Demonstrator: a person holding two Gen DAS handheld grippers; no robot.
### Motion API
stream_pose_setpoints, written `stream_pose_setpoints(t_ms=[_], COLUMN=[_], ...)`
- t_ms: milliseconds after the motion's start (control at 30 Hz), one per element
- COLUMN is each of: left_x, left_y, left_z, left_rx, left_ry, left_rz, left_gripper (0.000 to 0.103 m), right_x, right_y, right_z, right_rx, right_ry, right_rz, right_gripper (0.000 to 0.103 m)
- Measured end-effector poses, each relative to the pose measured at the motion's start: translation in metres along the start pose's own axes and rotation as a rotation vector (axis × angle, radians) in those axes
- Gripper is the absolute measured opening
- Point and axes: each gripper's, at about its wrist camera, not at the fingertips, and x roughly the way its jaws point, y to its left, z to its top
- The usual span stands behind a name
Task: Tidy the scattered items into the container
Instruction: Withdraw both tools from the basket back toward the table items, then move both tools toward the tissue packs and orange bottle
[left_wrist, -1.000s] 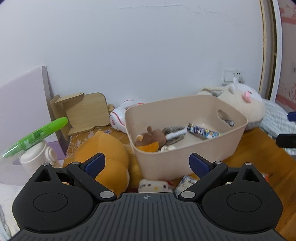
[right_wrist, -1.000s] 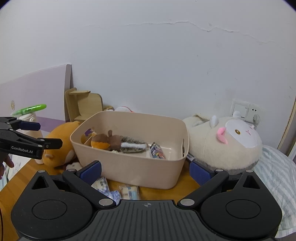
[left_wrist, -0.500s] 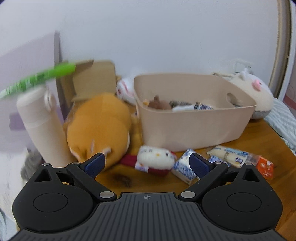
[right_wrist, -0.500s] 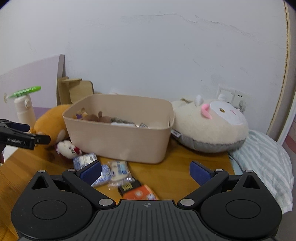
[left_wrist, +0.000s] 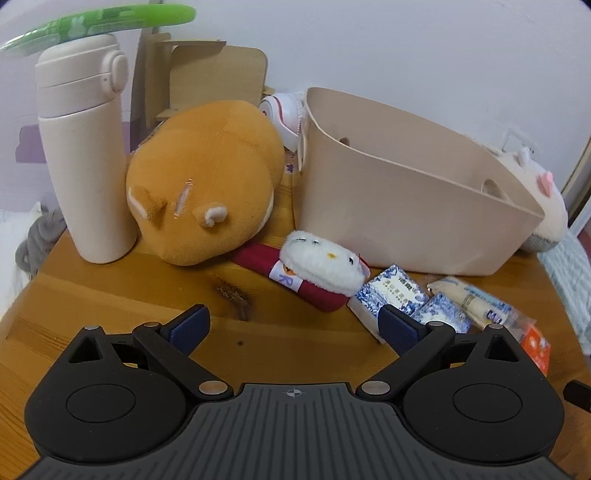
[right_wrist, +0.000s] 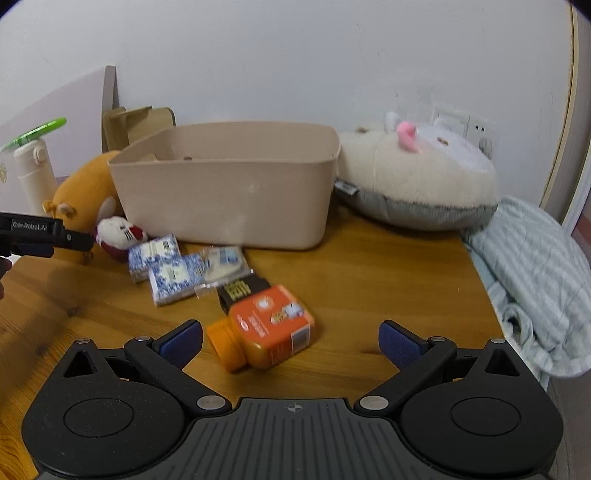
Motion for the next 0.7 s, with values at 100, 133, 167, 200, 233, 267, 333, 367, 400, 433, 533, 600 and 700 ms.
stream_pose_setpoints(t_ms=[100,133,167,200,233,267,333,367,400,433,533,600,700], left_x=[0.000,-0.001,-0.001,-0.001,-0.002,-0.002,0.000,0.002,0.003,0.005,0.010,0.014,0.018], left_y=[-0.005,-0.007,-0.009,-0.011,-0.014,-0.017,-0.023,-0.025,-0.028,-0.030,-0.035,-0.039,-0.047], left_z=[-0.004,-0.006,-0.008,-0.009,-0.012,-0.015,-0.020,-0.023,-0.025,-0.027,-0.032,-0.035,-0.041], left_rx=[0.054,0.077,0.100,0.122,0.147,0.173,0.225,0.244,0.264,0.281,0.325,0.365,0.444], left_ry=[-0.019,-0.027,-0.036,-0.044,-0.052,-0.059,-0.064,-0.065,-0.066,-0.069,-0.079,-0.088,-0.111], left_rz=[-0.008,-0.014,-0.023,-0.032,-0.041,-0.051,-0.062,-0.066,-0.072,-0.081,-0.107,-0.125,-0.148], left_gripper=[0.099,0.099,0.099,0.099,0.099,0.099,0.099,0.099,0.099,0.099,0.099,0.099,0.099], right_x=[0.005,0.008,0.010,0.012,0.013,0.015,0.017,0.019,0.021,0.022,0.027,0.031,0.036], right_y=[0.002,0.003,0.005,0.007,0.009,0.011,0.013,0.014,0.014,0.015,0.015,0.015,0.013], right_z=[-0.004,-0.005,-0.006,-0.007,-0.008,-0.009,-0.010,-0.010,-0.010,-0.010,-0.009,-0.010,-0.010], right_rx=[-0.009,-0.017,-0.029,-0.043,-0.057,-0.067,-0.080,-0.084,-0.086,-0.088,-0.089,-0.090,-0.089], right_ry=[0.011,0.015,0.018,0.021,0.024,0.027,0.032,0.035,0.038,0.041,0.050,0.057,0.066], right_rz=[0.002,-0.001,-0.005,-0.012,-0.017,-0.016,-0.004,-0.002,-0.003,-0.005,-0.005,-0.005,-0.012], right_gripper=[0.103,0.103,0.103,0.103,0.103,0.103,0.103,0.103,0.103,0.103,0.103,0.103,0.103])
